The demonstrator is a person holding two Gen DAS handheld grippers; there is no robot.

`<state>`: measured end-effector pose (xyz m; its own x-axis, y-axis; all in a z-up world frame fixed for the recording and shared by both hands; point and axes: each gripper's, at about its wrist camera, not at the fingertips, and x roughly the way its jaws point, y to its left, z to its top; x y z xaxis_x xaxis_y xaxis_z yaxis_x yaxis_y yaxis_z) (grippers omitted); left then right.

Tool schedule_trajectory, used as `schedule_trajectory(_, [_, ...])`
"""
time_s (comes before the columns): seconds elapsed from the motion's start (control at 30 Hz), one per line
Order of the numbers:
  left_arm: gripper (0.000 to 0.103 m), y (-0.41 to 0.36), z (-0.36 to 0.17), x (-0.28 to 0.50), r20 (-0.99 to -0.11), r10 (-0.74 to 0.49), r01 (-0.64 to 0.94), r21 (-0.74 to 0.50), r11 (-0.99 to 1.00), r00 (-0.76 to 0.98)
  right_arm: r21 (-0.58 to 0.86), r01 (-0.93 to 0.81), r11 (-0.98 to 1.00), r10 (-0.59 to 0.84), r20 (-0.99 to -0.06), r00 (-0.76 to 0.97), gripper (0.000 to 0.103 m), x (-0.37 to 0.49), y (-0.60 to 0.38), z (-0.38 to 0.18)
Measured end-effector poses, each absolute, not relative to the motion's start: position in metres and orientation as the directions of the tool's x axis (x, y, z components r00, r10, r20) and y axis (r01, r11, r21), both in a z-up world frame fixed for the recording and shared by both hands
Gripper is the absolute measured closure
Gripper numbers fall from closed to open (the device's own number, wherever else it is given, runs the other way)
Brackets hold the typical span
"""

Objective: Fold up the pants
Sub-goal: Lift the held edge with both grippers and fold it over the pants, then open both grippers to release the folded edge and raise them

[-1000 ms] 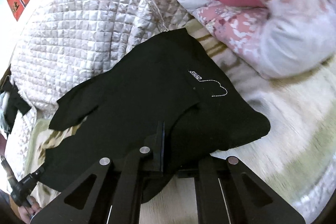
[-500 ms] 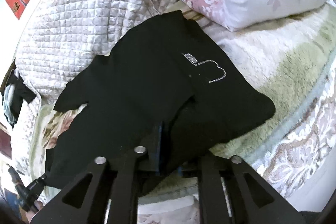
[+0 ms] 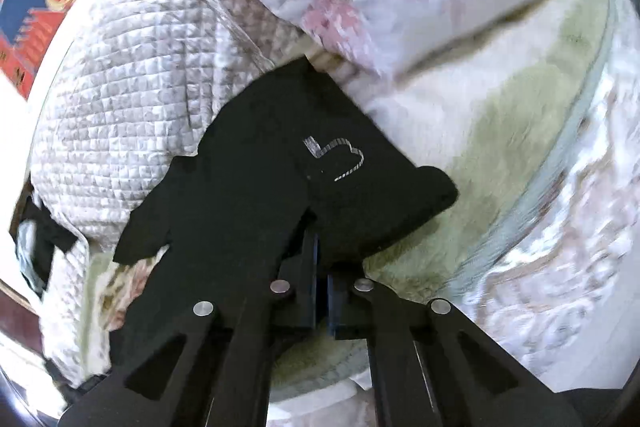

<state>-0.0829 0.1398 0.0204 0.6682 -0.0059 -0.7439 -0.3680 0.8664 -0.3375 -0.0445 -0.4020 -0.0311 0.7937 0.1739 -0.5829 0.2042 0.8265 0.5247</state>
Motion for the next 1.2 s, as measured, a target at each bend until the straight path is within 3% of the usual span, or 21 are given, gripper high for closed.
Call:
schedule_trajectory(0.13, [0.099, 0.138, 0.024, -0.090, -0.748, 0.045, -0.364, -0.269, 0.892, 0.663, 0.521, 0.273, 0.809, 0.156, -0.637, 0.755, 0.102, -0.045, -0.414, -0.045])
schedule_trajectory(0.37, [0.095, 0.140, 0.014, -0.096, -0.781, 0.042, -0.389, -0.263, 0.883, 0.624, 0.479, 0.310, 0.821, 0.127, -0.683, 0.719, 0.100, -0.053, -0.410, -0.046])
schedule_trajectory(0.47, [0.094, 0.152, 0.027, -0.112, -0.777, 0.138, -0.465, -0.214, 0.859, 0.614, 0.390, 0.326, 0.861, 0.014, -0.660, 0.751, 0.081, -0.073, -0.407, -0.025])
schedule_trajectory(0.57, [0.094, 0.161, 0.039, -0.121, -0.761, 0.246, -0.528, -0.145, 0.837, 0.600, 0.296, 0.324, 0.899, -0.090, -0.597, 0.797, 0.079, -0.087, -0.404, 0.003])
schedule_trajectory(0.67, [0.093, 0.156, 0.052, -0.107, -0.727, 0.213, -0.461, -0.158, 0.873, 0.652, 0.236, 0.197, 0.952, -0.032, -0.560, 0.828, 0.075, -0.069, -0.388, 0.014])
schedule_trajectory(0.83, [0.088, 0.114, 0.046, -0.039, -0.735, 0.003, -0.214, -0.194, 0.957, 0.678, 0.154, 0.031, 0.988, 0.073, -0.624, 0.778, 0.069, -0.005, -0.354, -0.003])
schedule_trajectory(0.9, [0.087, 0.099, 0.035, -0.016, -0.747, -0.001, -0.149, -0.134, 0.980, 0.664, 0.152, 0.017, 0.988, 0.087, -0.653, 0.752, 0.069, 0.016, -0.352, -0.016])
schedule_trajectory(1.0, [0.085, 0.098, 0.007, 0.005, -0.800, 0.057, -0.187, -0.069, 0.980, 0.597, 0.131, 0.113, 0.985, 0.014, -0.712, 0.702, 0.069, 0.033, -0.368, -0.042])
schedule_trajectory(1.13, [0.086, 0.106, 0.006, 0.005, -0.793, 0.100, -0.225, -0.048, 0.973, 0.601, 0.161, 0.202, 0.966, -0.042, -0.673, 0.738, 0.066, 0.021, -0.389, -0.033])
schedule_trajectory(1.2, [0.086, 0.109, 0.013, 0.002, -0.781, 0.106, -0.241, -0.058, 0.969, 0.615, 0.200, 0.170, 0.965, 0.005, -0.661, 0.751, 0.066, 0.020, -0.388, -0.028])
